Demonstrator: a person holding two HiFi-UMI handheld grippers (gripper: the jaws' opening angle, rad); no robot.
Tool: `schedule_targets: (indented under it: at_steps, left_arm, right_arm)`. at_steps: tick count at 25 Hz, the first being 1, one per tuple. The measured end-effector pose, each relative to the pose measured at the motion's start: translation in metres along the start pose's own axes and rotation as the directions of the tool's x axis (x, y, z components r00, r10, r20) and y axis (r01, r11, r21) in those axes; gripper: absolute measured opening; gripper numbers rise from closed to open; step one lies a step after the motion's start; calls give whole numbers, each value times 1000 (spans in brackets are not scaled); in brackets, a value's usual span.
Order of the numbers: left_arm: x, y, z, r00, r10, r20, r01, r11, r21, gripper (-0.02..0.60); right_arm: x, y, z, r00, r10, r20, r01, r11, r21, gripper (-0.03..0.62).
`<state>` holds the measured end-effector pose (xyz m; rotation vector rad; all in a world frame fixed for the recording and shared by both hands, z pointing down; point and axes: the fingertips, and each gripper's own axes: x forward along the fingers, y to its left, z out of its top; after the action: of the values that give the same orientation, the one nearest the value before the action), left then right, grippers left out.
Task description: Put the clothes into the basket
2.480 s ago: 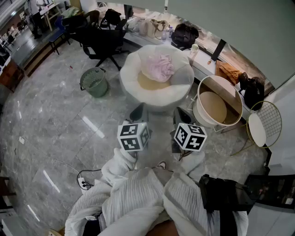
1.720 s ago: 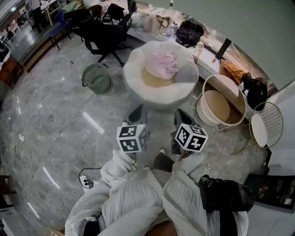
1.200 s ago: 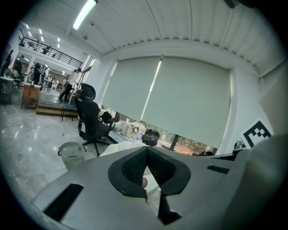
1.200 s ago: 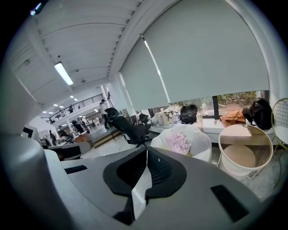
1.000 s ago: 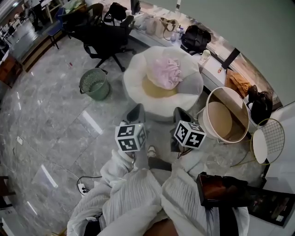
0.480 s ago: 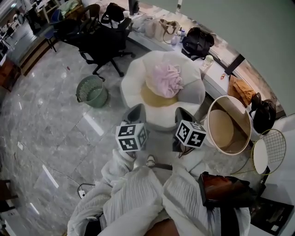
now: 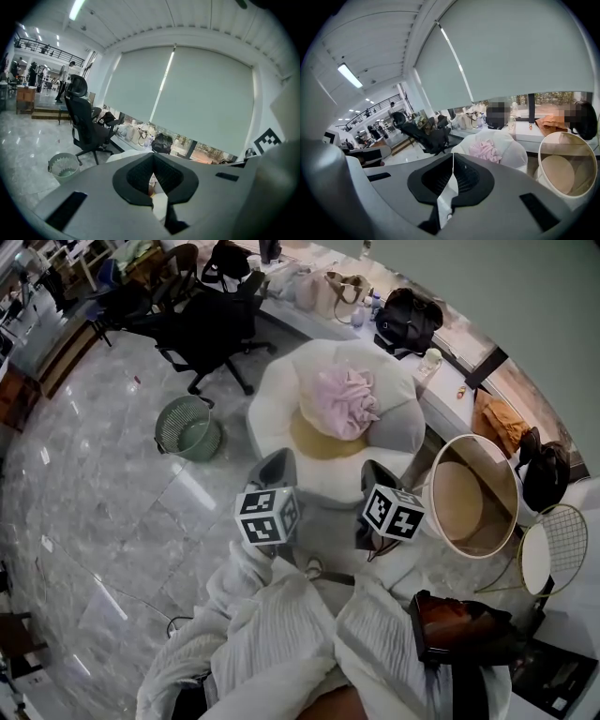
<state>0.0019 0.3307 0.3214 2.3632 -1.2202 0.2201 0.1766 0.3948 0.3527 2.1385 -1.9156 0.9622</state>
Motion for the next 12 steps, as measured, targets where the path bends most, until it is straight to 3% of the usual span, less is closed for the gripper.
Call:
schedule_targets:
  at_steps: [5,12]
  left_arm:
    - [32,20,15,999,-50,-18,50,998,25,6]
    - [81,73,65,991,-124,-38,127,989,79,6]
  right_arm:
    - [30,7,14,999,-43,21,43,999,24,25]
    - [90,46,40,993,-109,54,103,990,92,25]
